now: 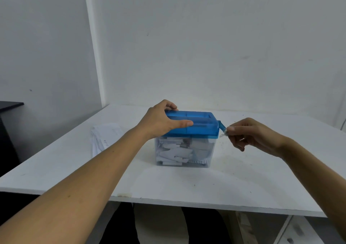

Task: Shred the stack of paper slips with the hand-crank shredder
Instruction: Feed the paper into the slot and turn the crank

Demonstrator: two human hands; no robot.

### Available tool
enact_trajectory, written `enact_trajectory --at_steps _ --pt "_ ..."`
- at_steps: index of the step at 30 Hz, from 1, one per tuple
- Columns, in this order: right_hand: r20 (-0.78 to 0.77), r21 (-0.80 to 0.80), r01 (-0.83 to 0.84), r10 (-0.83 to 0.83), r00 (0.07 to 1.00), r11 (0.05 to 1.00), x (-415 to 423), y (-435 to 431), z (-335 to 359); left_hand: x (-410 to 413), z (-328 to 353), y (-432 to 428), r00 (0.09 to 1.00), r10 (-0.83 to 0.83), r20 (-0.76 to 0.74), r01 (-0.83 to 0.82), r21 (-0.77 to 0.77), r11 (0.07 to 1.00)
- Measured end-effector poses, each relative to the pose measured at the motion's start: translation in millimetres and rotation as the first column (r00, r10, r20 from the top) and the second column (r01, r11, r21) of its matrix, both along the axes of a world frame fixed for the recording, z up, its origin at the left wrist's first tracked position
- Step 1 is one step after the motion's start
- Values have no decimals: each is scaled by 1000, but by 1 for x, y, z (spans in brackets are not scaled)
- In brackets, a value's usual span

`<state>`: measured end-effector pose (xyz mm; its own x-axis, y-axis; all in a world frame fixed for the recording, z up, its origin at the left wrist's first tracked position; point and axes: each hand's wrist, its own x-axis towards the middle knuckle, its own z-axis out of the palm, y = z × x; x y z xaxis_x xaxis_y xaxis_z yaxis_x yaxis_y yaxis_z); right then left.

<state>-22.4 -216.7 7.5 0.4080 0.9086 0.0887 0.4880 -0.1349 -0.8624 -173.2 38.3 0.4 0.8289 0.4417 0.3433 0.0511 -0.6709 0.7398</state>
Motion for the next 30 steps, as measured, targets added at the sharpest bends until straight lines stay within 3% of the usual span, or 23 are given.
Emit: enact_trajectory --at_steps 3,6,10,14,19,22,26,30 --pt "41 -24 16 -15 999 1000 -1 3 -1 -1 -1 1 1000 9 -7 -9 5 1000" --pt "162 -18 176 -171 972 984 -4 8 11 -1 -1 0 1000 9 -22 -8 14 1000" --pt "284 206 360 -407 868 910 -13 26 24 -1 1 0 999 0 -52 2 35 999" --pt "416 312 356 -464 782 881 -34 52 27 -6 5 4 996 -11 -94 12 9 1000" --pt "553 254 277 -374 745 927 -68 81 28 -31 3 28 988 144 57 -135 -146 980" --pt "620 195 212 -288 730 958 -94 101 25 -58 -6 61 951 294 99 -283 -107 953" --pt "639 135 59 -132 758 989 -140 126 8 -100 -31 94 864 496 81 -485 -124 866" --pt "633 -44 -62 75 770 997 -180 161 -38 -124 -70 113 805 593 13 -588 -107 802"
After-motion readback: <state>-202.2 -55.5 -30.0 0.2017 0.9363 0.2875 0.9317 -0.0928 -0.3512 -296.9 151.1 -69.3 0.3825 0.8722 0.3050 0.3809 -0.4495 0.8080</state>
